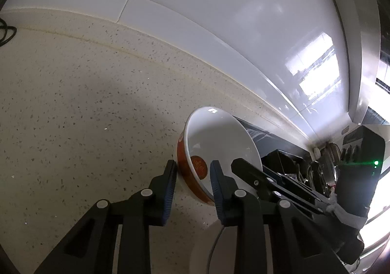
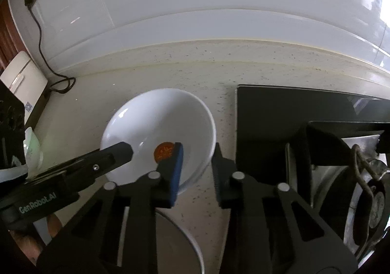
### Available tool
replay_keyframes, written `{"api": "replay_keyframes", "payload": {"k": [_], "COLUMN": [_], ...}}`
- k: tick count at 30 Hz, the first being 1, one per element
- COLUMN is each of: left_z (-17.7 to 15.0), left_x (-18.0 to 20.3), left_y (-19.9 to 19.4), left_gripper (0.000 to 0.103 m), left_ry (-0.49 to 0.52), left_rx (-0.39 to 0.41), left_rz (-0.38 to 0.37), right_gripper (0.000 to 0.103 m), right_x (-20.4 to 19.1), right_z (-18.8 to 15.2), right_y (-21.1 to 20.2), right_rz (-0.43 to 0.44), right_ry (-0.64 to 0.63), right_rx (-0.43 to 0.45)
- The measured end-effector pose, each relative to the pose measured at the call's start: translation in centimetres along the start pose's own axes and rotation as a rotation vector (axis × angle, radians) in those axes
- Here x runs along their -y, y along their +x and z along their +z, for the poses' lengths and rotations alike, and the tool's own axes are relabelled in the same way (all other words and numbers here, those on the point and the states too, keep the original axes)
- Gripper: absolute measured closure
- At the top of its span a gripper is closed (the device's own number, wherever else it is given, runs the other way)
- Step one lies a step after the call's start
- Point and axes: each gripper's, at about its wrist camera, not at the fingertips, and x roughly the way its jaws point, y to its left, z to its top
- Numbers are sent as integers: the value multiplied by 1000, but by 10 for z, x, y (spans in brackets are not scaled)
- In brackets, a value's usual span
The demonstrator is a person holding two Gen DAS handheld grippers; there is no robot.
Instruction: Organize plates and bowls
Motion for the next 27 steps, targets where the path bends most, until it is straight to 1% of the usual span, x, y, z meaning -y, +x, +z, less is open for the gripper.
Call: {"api": "replay_keyframes", "payload": {"k": [4,8,13,17,22,27], "left_z": [-1,-2,-4,-6,-6,-6], "left_x": [-1,-2,1,3,3,6], "left_y": [0,0,-1,-2,-11,-20], "left_gripper": [74,74,74,75,79,81], "left_ry": [2,6,28,35,44,57], "left_rx": [2,6,10,10,44,74], "left_rz": [-2,-2,17,28,25,36], "right_gripper": [78,78,80,81,81,81], "right_x": [1,4,-1,0,-4,-8], "right_z": [1,4,1,1,2,4], "right_y": [-1,1,-1,-5,-15,-21], "right_rz": [10,-2,-7,3,8,23], "right_ry": [7,16,-6,3,-6,-7], "right_rx": [3,6,14,21,65,88]}}
